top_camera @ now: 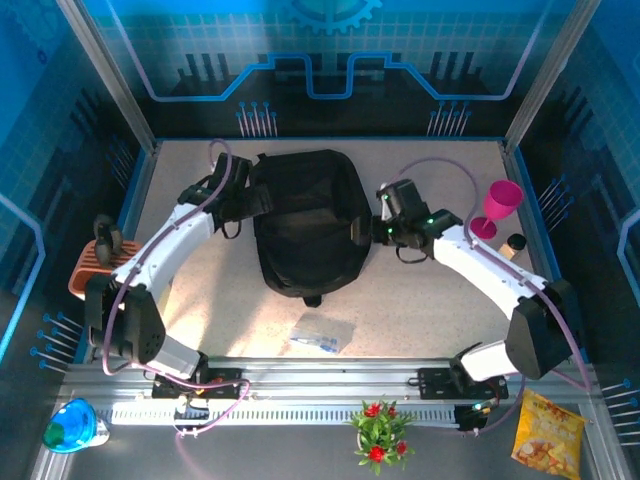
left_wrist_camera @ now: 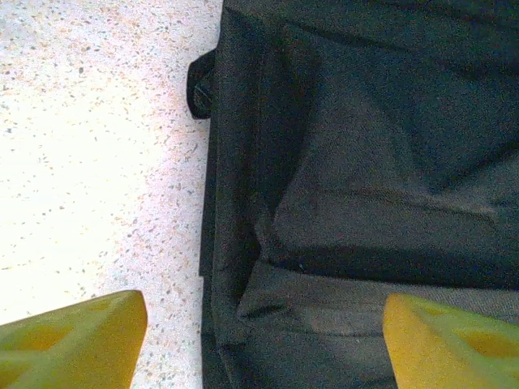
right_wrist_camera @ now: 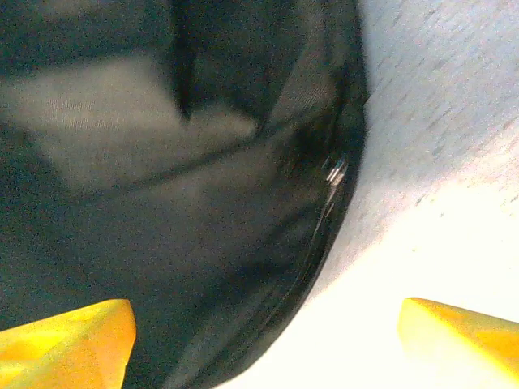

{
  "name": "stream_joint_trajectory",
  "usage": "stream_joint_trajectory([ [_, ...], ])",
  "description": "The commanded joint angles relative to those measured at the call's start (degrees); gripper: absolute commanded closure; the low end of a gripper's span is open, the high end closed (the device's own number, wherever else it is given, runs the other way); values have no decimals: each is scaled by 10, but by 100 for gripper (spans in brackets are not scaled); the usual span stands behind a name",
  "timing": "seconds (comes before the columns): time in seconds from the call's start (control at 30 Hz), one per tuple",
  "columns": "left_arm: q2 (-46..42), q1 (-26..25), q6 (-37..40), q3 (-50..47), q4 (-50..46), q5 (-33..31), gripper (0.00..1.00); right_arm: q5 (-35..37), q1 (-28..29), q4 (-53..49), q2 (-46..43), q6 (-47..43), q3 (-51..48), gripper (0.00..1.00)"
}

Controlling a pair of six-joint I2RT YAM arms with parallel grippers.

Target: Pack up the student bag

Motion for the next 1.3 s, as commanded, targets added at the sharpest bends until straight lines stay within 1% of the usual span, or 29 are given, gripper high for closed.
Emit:
stream_joint_trajectory([
  [0.0,-36,8,-12,-35,8,11,14,31,59,-59,-22,-14,-38,13],
  [0.17,-75,11,-8,-73,25,17,7,34,162,-60,-14,8,-71,12],
  [0.33,-94,13,-1,-99,32,16,3,53,270,-65,43,21,-64,11],
  [0.47,-98,16,3,-107,31,18,3,56,327,-73,98,29,-40,11],
  [0.53,-101,17,5,-111,31,18,3,58,344,-78,118,34,-29,11],
  [0.63,-106,19,6,-118,32,20,2,51,356,-79,134,37,-24,11],
  [0.83,-107,22,8,-123,33,20,1,48,359,-95,154,41,-22,11],
  [0.93,-107,23,9,-126,34,20,1,62,358,-111,158,46,-26,12],
  [1.03,-105,25,8,-127,38,21,1,91,357,-132,148,57,-38,12],
  [1.13,-100,25,7,-127,40,23,1,120,344,-148,121,76,-68,12],
  [1.27,-92,25,5,-125,45,27,1,123,295,-124,75,101,-142,12],
])
